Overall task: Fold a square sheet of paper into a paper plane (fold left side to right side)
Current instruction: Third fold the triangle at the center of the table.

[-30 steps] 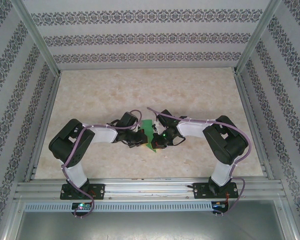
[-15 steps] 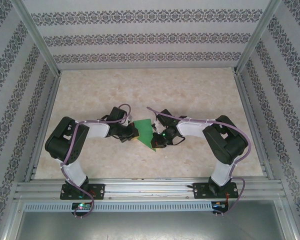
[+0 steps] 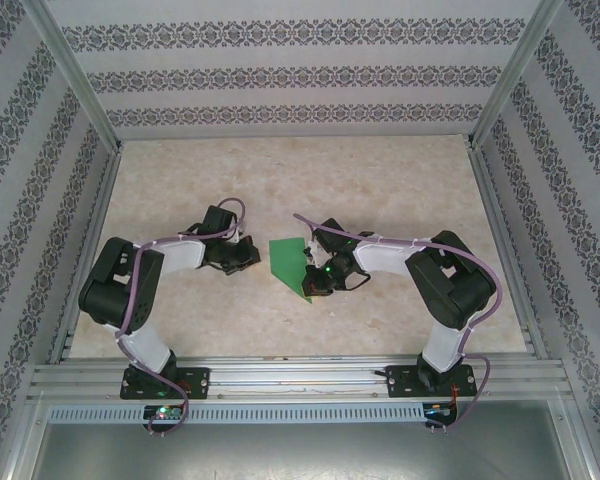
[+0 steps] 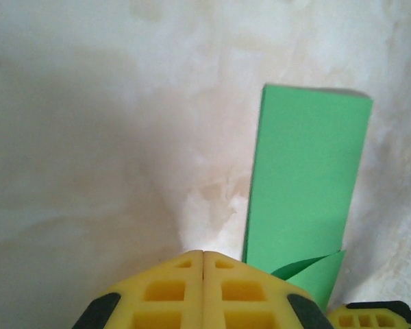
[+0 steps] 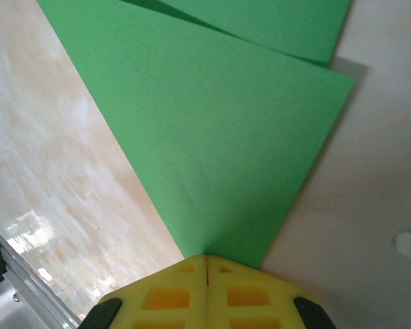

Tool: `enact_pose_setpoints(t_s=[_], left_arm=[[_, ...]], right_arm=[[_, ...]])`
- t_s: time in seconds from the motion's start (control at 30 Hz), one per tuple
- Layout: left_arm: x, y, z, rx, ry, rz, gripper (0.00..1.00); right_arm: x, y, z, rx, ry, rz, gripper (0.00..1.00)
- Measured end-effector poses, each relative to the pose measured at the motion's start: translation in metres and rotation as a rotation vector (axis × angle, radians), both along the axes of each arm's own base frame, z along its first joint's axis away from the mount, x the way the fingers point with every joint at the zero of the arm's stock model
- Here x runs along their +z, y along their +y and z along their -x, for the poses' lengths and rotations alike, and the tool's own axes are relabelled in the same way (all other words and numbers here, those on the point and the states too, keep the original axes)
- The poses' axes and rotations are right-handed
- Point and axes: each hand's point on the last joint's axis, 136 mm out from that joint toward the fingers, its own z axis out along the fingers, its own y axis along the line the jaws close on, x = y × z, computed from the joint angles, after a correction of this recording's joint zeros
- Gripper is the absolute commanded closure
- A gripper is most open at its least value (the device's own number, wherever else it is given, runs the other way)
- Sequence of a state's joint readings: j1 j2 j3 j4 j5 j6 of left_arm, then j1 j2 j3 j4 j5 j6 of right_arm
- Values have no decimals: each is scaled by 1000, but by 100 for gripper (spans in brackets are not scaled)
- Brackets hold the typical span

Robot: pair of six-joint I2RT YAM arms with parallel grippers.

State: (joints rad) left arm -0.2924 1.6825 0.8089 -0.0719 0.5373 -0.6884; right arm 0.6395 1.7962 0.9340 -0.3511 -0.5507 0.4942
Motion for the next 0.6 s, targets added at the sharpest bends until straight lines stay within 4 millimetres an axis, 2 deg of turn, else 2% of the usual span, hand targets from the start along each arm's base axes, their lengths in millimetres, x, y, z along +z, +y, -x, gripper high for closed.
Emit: enact_pose_setpoints(t_s=[0.13, 0.23, 0.43, 0.53, 0.6], left_arm=[[27, -9, 0, -35, -75, 25, 96], [36, -31, 10, -102, -89, 59, 96], [20, -85, 40, -249, -22, 99, 97], [8, -99, 44, -278, 4, 96, 98], [1, -100, 44, -276, 20, 86, 98]], right_arm=[[0, 0, 0, -1, 0, 0, 100], [0, 0, 0, -1, 0, 0, 100], [0, 0, 0, -1, 0, 0, 100], [0, 0, 0, -1, 0, 0, 100], [0, 0, 0, -1, 0, 0, 100]])
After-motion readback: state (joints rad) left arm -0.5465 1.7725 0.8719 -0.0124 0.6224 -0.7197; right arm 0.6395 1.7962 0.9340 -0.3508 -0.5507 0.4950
